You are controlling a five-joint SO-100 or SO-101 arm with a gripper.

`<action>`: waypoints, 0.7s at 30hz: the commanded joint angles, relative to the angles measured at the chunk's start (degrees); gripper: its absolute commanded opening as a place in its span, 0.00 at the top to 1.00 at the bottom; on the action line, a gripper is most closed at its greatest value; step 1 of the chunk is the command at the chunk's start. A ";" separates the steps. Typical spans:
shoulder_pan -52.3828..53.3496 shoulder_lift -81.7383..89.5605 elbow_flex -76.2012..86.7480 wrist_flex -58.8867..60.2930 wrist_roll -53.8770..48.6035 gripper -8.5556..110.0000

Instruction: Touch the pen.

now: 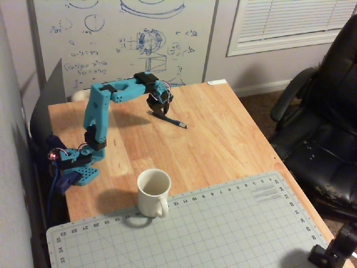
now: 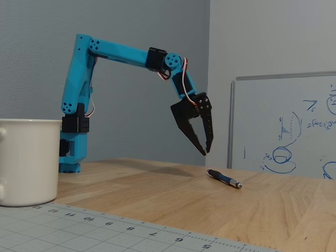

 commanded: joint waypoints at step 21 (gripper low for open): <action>-2.02 -15.03 -20.39 -1.23 0.26 0.92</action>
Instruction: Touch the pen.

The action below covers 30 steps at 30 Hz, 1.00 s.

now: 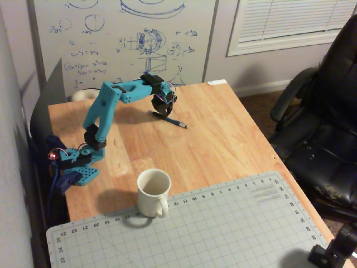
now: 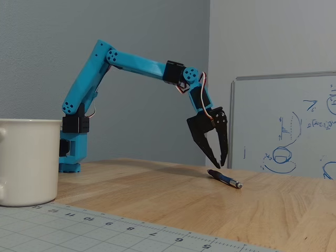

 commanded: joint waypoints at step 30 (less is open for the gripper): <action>-0.44 0.79 -10.02 -1.05 0.26 0.92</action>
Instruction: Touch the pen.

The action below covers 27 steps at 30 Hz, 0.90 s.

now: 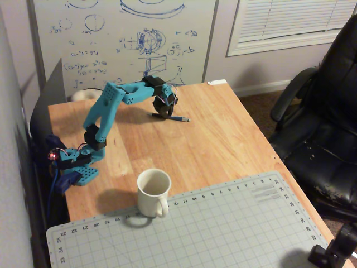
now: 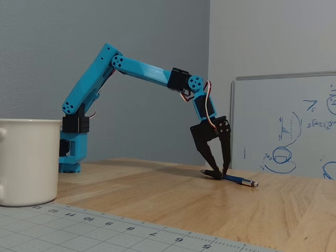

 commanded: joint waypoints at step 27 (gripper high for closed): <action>-1.93 1.76 -5.98 -0.88 0.26 0.92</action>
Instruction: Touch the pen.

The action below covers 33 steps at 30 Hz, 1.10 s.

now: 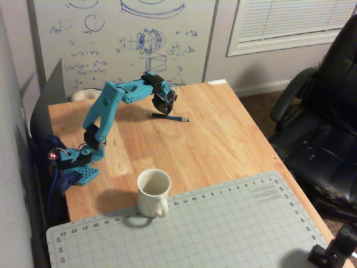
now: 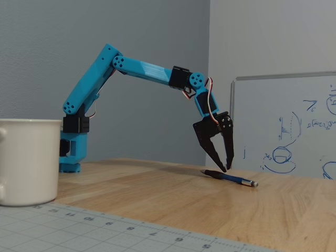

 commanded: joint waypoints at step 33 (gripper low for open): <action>-0.35 1.58 -4.04 -0.88 -0.44 0.92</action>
